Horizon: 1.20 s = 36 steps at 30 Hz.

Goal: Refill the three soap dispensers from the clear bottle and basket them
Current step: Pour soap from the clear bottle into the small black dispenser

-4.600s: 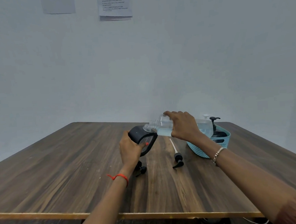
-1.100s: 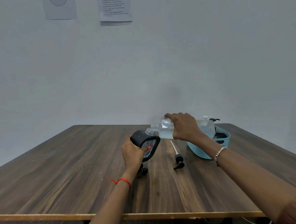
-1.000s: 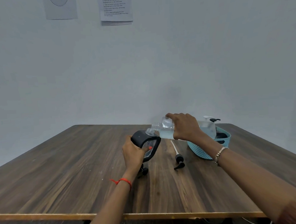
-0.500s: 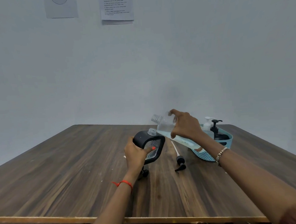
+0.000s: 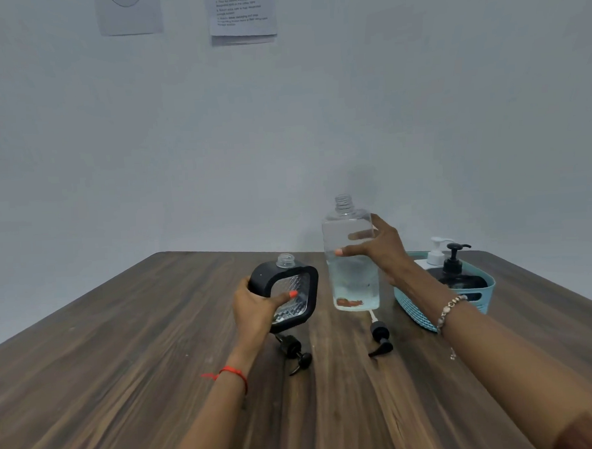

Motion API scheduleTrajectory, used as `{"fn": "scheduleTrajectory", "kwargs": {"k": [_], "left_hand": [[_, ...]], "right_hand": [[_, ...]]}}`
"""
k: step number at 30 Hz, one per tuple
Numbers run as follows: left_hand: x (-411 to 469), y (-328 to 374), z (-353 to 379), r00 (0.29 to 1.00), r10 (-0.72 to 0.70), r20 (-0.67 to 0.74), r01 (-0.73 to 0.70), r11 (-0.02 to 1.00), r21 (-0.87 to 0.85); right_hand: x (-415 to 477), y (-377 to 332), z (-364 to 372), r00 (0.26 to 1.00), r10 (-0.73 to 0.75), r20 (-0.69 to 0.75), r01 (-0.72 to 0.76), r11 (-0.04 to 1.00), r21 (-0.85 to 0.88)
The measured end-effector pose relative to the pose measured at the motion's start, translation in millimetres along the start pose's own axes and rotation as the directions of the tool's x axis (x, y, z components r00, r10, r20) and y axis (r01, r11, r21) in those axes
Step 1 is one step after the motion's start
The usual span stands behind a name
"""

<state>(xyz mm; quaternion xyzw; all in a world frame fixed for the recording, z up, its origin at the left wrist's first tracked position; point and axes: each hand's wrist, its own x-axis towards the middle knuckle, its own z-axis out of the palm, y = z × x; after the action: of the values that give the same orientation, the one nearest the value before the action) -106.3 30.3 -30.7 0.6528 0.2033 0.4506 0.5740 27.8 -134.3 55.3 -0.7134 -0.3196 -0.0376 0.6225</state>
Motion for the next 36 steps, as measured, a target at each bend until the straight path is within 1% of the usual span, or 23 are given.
{"fn": "scheduleTrajectory", "kwargs": {"k": [3,10,21,23,24,25,26,27,28,29,30,31,32,33,34,35,36], "left_hand": [[6.0,-3.4,-4.7,1.000,0.006,0.011,-0.006,1.000,0.005],[19.7,-11.8,-11.8,0.999,-0.024,0.044,0.026,0.999,-0.033],[27.5,-20.2,-13.4,0.998,-0.046,0.034,0.047,0.998,-0.029],[27.0,-20.8,-12.4,0.998,-0.046,0.033,0.047,0.998,-0.030],[26.7,-20.8,-12.0,0.998,-0.049,0.033,0.050,0.998,-0.030],[26.8,-20.8,-11.7,0.998,-0.055,0.029,0.056,0.998,-0.030],[27.2,-20.9,-11.5,0.998,-0.060,0.025,0.061,0.998,-0.028],[27.8,-21.0,-11.6,0.998,-0.065,0.019,0.066,0.998,-0.025],[28.5,-20.7,-11.6,0.998,-0.069,0.011,0.069,0.997,-0.021],[29.0,-20.0,-11.8,0.997,-0.071,0.003,0.071,0.997,-0.018],[29.4,-18.8,-12.0,0.998,-0.070,-0.003,0.070,0.997,-0.014],[29.5,-17.1,-12.1,0.998,-0.068,-0.009,0.068,0.998,-0.014],[29.1,-14.3,-12.4,0.998,-0.065,-0.016,0.065,0.998,-0.017],[28.7,-11.1,-12.8,0.998,-0.063,-0.026,0.062,0.998,-0.025],[28.0,-7.8,-13.3,0.997,-0.061,-0.037,0.060,0.998,-0.034],[27.2,-4.7,-13.7,0.997,-0.060,-0.047,0.058,0.998,-0.040],[26.4,-2.3,-14.1,0.997,-0.057,-0.053,0.055,0.998,-0.037]], "right_hand": [[6.1,14.6,9.6,0.998,0.053,0.032,-0.056,0.993,0.103],[15.5,44.7,29.3,0.985,0.114,0.129,-0.140,0.966,0.217],[20.3,75.1,24.2,0.970,0.092,0.225,-0.150,0.955,0.254],[23.9,74.1,19.3,0.960,0.092,0.266,-0.154,0.962,0.225],[24.2,70.7,17.8,0.960,0.095,0.263,-0.151,0.968,0.199],[22.9,65.7,17.1,0.971,0.090,0.222,-0.130,0.977,0.171],[19.2,58.3,17.8,0.989,0.050,0.140,-0.070,0.988,0.140],[13.4,51.7,19.5,0.999,-0.036,0.020,0.034,0.995,0.092],[5.5,46.4,22.1,0.979,-0.176,-0.100,0.178,0.984,0.008],[-3.3,42.4,26.0,0.918,-0.355,-0.178,0.336,0.933,-0.129],[-10.3,43.7,30.8,0.824,-0.539,-0.177,0.477,0.828,-0.295],[-19.5,44.7,37.4,0.720,-0.688,-0.091,0.594,0.679,-0.432],[-27.8,50.0,44.7,0.636,-0.769,0.063,0.685,0.525,-0.504],[-35.9,56.1,51.4,0.567,-0.785,0.250,0.763,0.386,-0.518],[-44.0,61.5,56.9,0.518,-0.743,0.424,0.819,0.288,-0.496],[-50.8,67.3,62.0,0.484,-0.668,0.565,0.857,0.230,-0.461],[-56.5,72.6,67.0,0.454,-0.596,0.663,0.881,0.190,-0.433]]}}
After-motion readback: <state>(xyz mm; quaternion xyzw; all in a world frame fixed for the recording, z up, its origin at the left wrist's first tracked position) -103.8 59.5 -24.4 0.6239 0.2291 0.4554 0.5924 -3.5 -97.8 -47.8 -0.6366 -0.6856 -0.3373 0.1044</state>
